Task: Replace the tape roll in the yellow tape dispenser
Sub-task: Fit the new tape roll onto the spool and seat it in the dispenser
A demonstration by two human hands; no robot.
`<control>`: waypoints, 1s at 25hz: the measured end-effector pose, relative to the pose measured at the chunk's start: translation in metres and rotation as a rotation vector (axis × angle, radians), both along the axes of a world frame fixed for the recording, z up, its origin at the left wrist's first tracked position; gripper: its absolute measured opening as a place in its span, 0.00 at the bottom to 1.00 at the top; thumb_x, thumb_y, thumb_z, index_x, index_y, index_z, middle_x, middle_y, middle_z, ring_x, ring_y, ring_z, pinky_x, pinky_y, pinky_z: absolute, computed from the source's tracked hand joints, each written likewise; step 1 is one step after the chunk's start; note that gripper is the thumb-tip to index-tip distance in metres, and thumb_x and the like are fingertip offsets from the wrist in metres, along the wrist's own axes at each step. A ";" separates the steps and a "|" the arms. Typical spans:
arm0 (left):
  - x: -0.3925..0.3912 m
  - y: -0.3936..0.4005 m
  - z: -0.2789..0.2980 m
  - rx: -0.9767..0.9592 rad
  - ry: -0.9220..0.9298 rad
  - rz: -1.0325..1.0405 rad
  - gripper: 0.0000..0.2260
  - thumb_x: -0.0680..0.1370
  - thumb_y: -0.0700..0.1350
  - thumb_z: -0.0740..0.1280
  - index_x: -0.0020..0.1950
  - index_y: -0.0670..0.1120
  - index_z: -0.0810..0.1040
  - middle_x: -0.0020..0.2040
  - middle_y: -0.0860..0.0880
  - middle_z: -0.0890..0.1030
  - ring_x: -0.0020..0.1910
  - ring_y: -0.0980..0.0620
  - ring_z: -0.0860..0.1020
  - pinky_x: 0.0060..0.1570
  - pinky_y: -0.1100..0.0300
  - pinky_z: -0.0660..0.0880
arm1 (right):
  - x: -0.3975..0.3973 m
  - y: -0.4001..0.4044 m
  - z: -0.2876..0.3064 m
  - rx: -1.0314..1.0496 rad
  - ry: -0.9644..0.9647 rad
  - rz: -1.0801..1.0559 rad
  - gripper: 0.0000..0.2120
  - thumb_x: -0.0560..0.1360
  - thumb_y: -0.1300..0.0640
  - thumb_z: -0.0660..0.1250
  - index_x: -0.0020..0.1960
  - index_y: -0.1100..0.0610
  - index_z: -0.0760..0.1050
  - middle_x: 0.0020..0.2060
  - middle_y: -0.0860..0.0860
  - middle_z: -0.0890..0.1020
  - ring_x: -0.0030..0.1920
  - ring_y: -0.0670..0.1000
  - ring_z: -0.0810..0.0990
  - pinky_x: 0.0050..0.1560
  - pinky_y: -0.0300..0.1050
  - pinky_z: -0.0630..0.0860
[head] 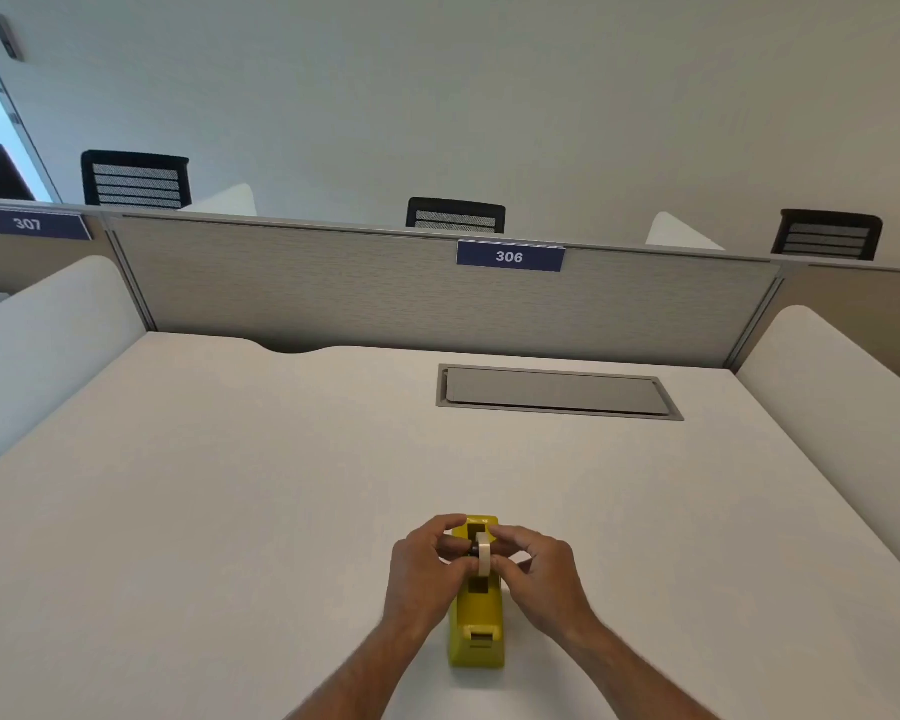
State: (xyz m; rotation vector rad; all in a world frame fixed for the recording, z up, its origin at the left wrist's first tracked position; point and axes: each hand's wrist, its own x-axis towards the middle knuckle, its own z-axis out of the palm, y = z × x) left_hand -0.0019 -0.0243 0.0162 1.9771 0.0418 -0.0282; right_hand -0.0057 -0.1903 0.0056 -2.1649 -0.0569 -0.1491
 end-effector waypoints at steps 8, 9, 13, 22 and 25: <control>0.003 0.003 -0.005 0.107 -0.042 -0.020 0.21 0.71 0.42 0.77 0.62 0.53 0.79 0.44 0.58 0.86 0.42 0.63 0.82 0.46 0.68 0.79 | 0.003 0.001 -0.008 -0.063 -0.062 -0.012 0.17 0.71 0.60 0.74 0.58 0.50 0.81 0.48 0.44 0.85 0.47 0.42 0.82 0.40 0.33 0.79; 0.002 0.003 -0.005 0.135 -0.055 -0.029 0.21 0.72 0.42 0.76 0.63 0.54 0.79 0.45 0.57 0.86 0.43 0.62 0.82 0.48 0.66 0.79 | 0.003 0.001 -0.008 -0.068 -0.069 -0.014 0.17 0.71 0.60 0.74 0.58 0.50 0.81 0.48 0.44 0.85 0.47 0.42 0.82 0.40 0.34 0.80; -0.001 0.004 -0.006 0.238 -0.143 -0.066 0.21 0.74 0.44 0.74 0.66 0.54 0.77 0.48 0.56 0.86 0.43 0.64 0.80 0.50 0.70 0.76 | 0.004 -0.001 -0.008 -0.117 -0.092 0.010 0.16 0.72 0.59 0.73 0.59 0.49 0.81 0.48 0.45 0.86 0.47 0.44 0.83 0.43 0.40 0.82; -0.006 0.009 -0.014 0.459 -0.368 -0.200 0.19 0.78 0.46 0.67 0.69 0.51 0.74 0.52 0.54 0.85 0.48 0.50 0.80 0.50 0.57 0.76 | -0.010 -0.004 -0.003 -0.424 -0.316 0.138 0.13 0.73 0.56 0.68 0.56 0.47 0.79 0.40 0.46 0.83 0.40 0.47 0.79 0.36 0.43 0.79; -0.009 0.012 -0.020 0.431 -0.430 -0.189 0.19 0.76 0.44 0.70 0.68 0.49 0.76 0.51 0.57 0.85 0.44 0.51 0.81 0.47 0.58 0.77 | -0.010 -0.005 -0.001 -0.375 -0.327 0.151 0.14 0.70 0.58 0.70 0.56 0.51 0.80 0.44 0.46 0.85 0.42 0.47 0.80 0.36 0.44 0.81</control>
